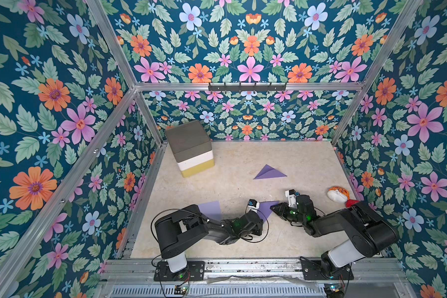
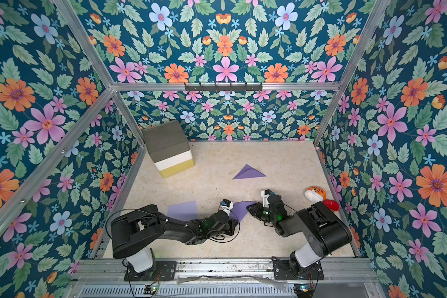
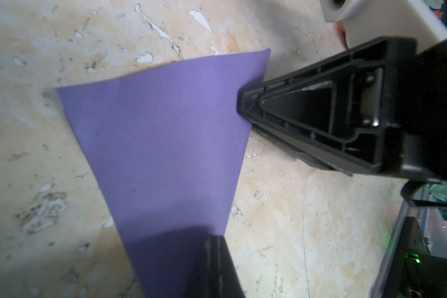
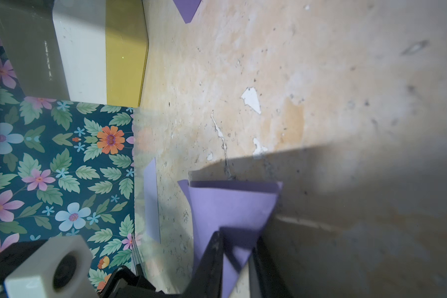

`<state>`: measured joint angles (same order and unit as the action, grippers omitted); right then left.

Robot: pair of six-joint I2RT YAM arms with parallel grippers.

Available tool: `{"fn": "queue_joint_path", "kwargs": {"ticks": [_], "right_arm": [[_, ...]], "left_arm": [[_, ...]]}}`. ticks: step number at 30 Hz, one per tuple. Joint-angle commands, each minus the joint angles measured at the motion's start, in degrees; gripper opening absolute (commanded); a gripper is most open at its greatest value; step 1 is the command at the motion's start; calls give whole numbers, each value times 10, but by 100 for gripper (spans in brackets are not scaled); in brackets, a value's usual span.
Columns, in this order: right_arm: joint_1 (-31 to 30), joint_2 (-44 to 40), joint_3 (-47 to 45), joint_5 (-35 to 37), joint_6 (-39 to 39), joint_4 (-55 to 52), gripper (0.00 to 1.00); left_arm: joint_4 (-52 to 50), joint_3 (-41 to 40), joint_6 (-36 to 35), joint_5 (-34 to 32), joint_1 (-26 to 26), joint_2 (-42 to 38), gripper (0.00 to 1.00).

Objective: Fold the square paper diagonally
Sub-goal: Pick up the paper from the center of the board, then place the paper at the center of the board.

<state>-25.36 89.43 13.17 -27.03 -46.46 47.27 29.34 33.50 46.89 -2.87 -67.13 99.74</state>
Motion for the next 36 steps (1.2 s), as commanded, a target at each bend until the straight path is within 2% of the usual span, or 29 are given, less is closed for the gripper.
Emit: {"fn": "queue_joint_path", "kwargs": {"ticks": [1, 5, 8, 13, 15, 21, 26, 30, 36], "right_arm": [[-2, -11, 0, 8, 5, 16, 16], [-3, -36, -3, 18, 6, 12, 6], [-9, -44, -3, 20, -5, 30, 0], [-43, -34, 23, 42, -12, 32, 0], [-53, -25, 29, 52, -22, 47, 0], [-53, -22, 25, 107, -67, 101, 0], [-56, 6, 39, 157, -136, 193, 0], [-84, 43, 80, 235, -180, 264, 0], [-144, 101, 210, 384, -188, 165, 0]], "left_arm": [[-177, -13, -10, 8, 1, 1, 0], [-177, -18, -14, -4, 1, -28, 1], [-183, -17, -19, -14, 1, -62, 13], [-199, -6, -31, -26, 2, -112, 34], [-215, -4, -29, -43, 4, -137, 38], [-269, -49, 7, -158, 18, -259, 44], [-296, -83, 31, -204, 37, -357, 46], [-323, -101, 52, -251, 42, -416, 45], [-405, -112, 119, -320, 50, -472, 41]]}}
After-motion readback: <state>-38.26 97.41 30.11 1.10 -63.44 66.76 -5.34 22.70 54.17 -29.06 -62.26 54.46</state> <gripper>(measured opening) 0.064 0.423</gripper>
